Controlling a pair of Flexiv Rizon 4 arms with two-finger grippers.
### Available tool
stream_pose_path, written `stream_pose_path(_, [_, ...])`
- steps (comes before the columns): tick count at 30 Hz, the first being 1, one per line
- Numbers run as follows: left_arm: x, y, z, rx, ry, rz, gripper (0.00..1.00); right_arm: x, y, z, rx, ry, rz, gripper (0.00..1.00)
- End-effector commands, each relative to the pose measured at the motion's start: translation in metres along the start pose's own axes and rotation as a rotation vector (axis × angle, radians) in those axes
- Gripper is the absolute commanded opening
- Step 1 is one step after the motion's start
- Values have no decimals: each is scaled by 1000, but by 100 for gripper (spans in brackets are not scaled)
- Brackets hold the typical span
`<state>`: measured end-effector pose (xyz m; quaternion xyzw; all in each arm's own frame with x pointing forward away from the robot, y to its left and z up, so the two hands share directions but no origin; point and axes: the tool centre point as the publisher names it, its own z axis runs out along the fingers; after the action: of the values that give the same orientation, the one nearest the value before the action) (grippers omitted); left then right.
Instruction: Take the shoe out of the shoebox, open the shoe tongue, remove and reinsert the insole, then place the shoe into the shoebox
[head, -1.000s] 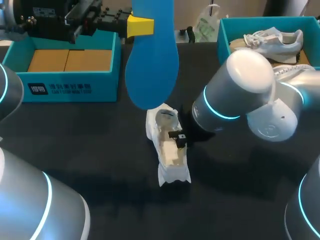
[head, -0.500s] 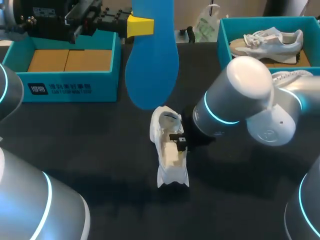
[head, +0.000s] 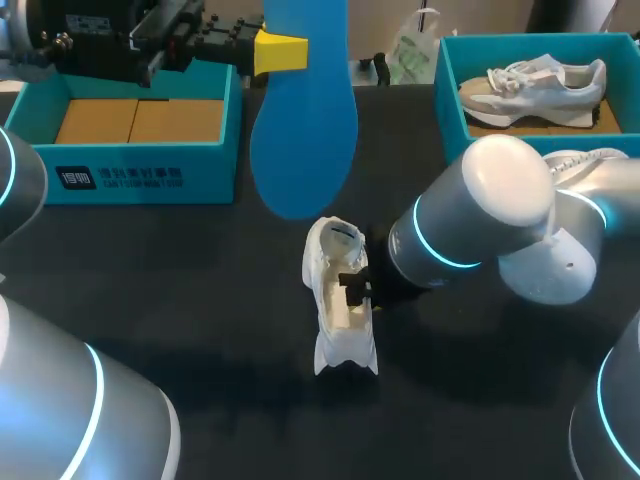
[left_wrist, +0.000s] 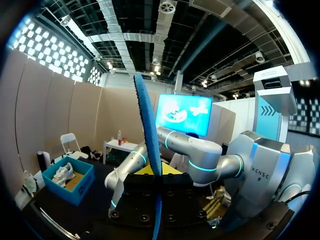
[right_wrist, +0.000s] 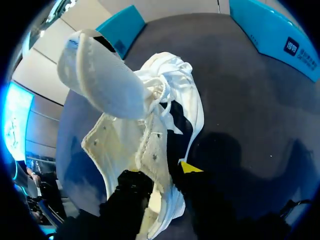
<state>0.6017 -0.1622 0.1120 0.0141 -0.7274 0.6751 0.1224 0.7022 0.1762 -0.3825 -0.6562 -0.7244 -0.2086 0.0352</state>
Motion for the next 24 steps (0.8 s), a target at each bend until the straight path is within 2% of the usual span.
stream_pose_path(1, [-1, 0, 1, -1, 2, 0, 0, 1, 2, -30, 2, 15, -22, 100])
stream_pose_path(6, [-1, 0, 1, -1, 2, 0, 0, -2, 10, -66, 12, 53, -47, 100])
stream_pose_path(8, [-1, 0, 1, -1, 2, 0, 0, -7, 16, -82, -1, 177, -102, 100])
stream_pose_path(21, [-1, 0, 1, -1, 2, 0, 0, -7, 16, -82, -1, 177, -102, 100])
stream_pose_path(22, [-1, 0, 1, -1, 2, 0, 0, -4, 21, -83, -27, 235, -106, 100])
stream_pose_path(24, [-1, 0, 1, -1, 2, 0, 0, -2, 34, -92, -8, 297, -114, 100])
